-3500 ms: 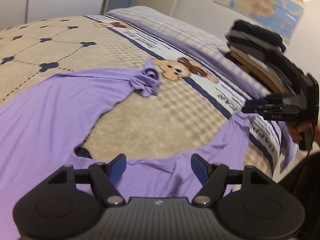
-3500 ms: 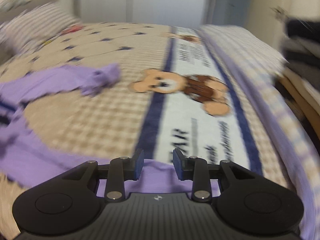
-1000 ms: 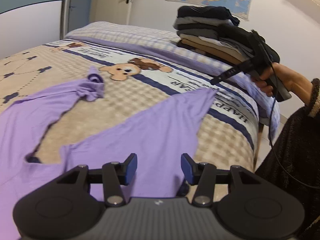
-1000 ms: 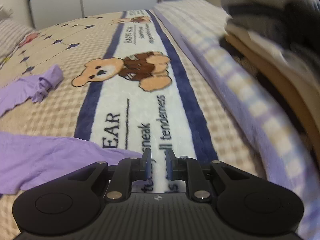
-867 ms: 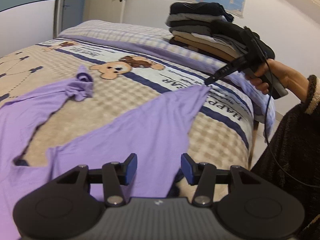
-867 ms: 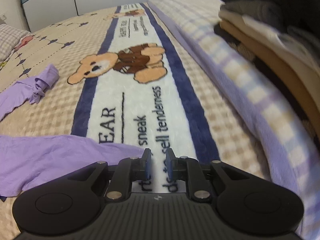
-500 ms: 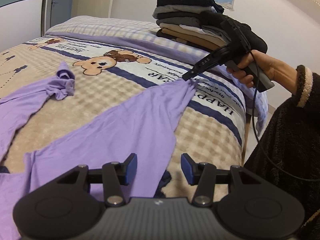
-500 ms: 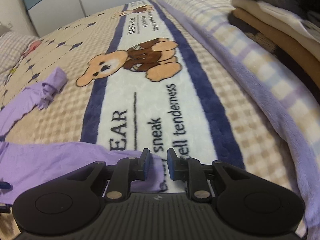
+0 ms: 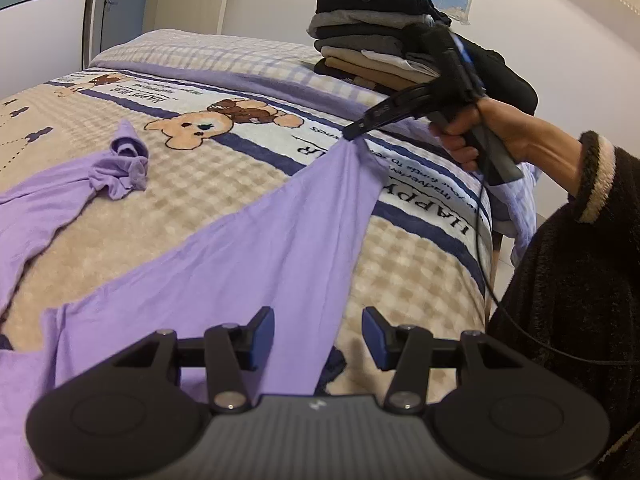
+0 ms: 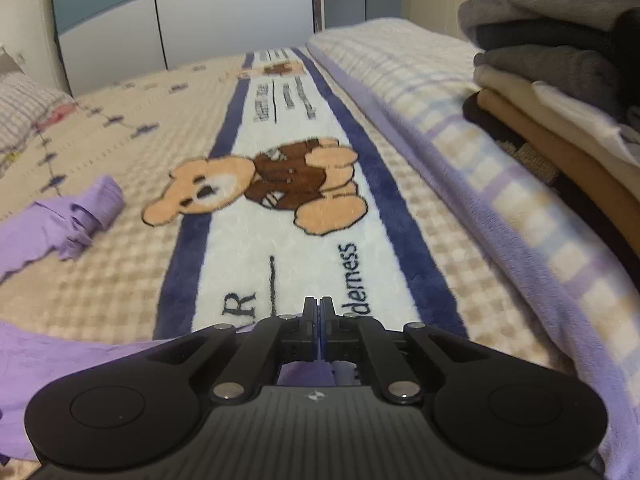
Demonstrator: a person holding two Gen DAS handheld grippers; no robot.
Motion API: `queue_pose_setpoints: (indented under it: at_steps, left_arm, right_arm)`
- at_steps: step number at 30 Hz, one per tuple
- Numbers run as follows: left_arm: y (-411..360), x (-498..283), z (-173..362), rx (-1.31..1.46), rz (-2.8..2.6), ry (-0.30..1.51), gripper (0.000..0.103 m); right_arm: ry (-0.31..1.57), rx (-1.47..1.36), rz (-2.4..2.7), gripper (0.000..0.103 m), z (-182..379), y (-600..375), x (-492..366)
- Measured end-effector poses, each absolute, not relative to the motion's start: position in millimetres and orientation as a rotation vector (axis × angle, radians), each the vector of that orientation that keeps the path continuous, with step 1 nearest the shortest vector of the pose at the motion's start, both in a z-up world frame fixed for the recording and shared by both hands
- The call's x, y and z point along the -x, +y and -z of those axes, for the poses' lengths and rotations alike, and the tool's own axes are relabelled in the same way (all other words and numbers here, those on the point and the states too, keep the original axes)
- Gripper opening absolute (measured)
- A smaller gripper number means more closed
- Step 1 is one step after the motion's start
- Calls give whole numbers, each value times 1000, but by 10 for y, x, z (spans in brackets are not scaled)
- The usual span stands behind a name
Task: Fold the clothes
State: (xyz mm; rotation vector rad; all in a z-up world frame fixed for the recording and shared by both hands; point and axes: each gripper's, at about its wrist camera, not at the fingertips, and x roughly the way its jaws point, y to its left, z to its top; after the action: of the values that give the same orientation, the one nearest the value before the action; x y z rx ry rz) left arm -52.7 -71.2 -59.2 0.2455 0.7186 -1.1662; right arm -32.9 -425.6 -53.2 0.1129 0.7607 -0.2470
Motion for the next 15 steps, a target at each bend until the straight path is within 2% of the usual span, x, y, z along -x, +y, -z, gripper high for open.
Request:
queue_pose_setpoints:
  at_steps: [7, 12, 15]
  left_arm:
    - [-703, 539, 595, -249, 1168, 717, 50]
    - [-683, 574, 582, -262, 1161, 704, 50]
    - [-687, 605, 580, -274, 1152, 698, 50]
  right_arm:
    - [821, -48, 278, 4, 619, -4152, 220]
    - [829, -130, 289, 12, 517, -4185, 364]
    - [835, -176, 288, 22, 468, -4184, 460]
